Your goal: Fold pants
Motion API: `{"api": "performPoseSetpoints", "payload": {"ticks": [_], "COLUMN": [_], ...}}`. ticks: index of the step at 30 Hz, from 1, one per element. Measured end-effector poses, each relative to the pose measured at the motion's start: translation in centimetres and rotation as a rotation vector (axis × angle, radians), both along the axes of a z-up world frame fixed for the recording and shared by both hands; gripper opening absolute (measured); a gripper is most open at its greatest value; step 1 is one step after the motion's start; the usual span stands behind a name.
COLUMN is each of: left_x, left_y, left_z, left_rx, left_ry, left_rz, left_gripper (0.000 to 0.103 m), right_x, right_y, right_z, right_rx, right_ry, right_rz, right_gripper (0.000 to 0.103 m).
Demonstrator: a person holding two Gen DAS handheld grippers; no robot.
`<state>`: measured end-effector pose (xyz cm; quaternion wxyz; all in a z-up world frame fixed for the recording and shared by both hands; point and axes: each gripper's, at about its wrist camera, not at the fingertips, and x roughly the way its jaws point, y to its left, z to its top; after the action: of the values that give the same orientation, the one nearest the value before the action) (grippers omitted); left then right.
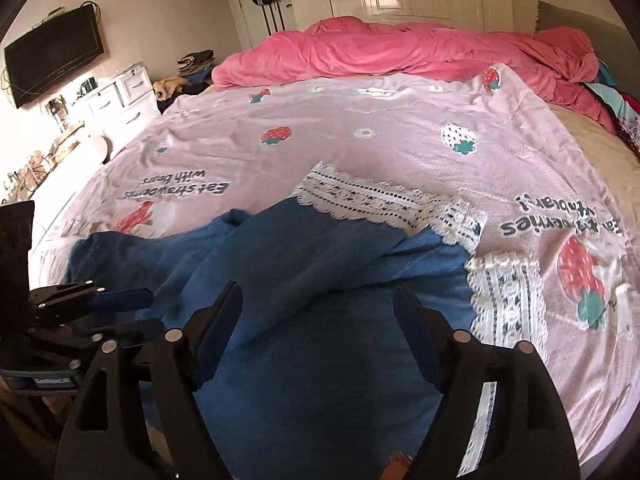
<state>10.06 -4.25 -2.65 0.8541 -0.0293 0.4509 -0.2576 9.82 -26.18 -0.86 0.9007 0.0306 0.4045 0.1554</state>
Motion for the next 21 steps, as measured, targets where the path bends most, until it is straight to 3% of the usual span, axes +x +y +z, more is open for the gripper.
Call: {"api": "performPoseSetpoints", "payload": {"ticks": [4,10,17,21], "left_x": [2.0,1.8,0.6,-0.1], "left_y": [-0.3,-0.8,-2.0,-2.8], "left_z": [-1.1,-1.5,-1.6,-1.5], "left_rx": [-0.021,-0.126,-0.167,-0.158], "left_ry": [0.04,0.028,0.03,0.021], "left_rz": [0.012,-0.01,-0.072,-0.099], "left_gripper": [0.024,0.002,0.001,0.001], "right_x": [2.0,6.3,11.8,15.1], "right_y": [0.5,2.3,6.3,8.3], "right_z": [0.0,-0.2,-0.5,-2.6], "right_rx": [-0.022,-0.053,-0.121,-0.23], "right_ry": [0.01,0.053,0.09,0.159], "right_rz": [0.016,0.048,0.091,0.049], "right_gripper": [0.077,0.077,0.075,0.066]}}
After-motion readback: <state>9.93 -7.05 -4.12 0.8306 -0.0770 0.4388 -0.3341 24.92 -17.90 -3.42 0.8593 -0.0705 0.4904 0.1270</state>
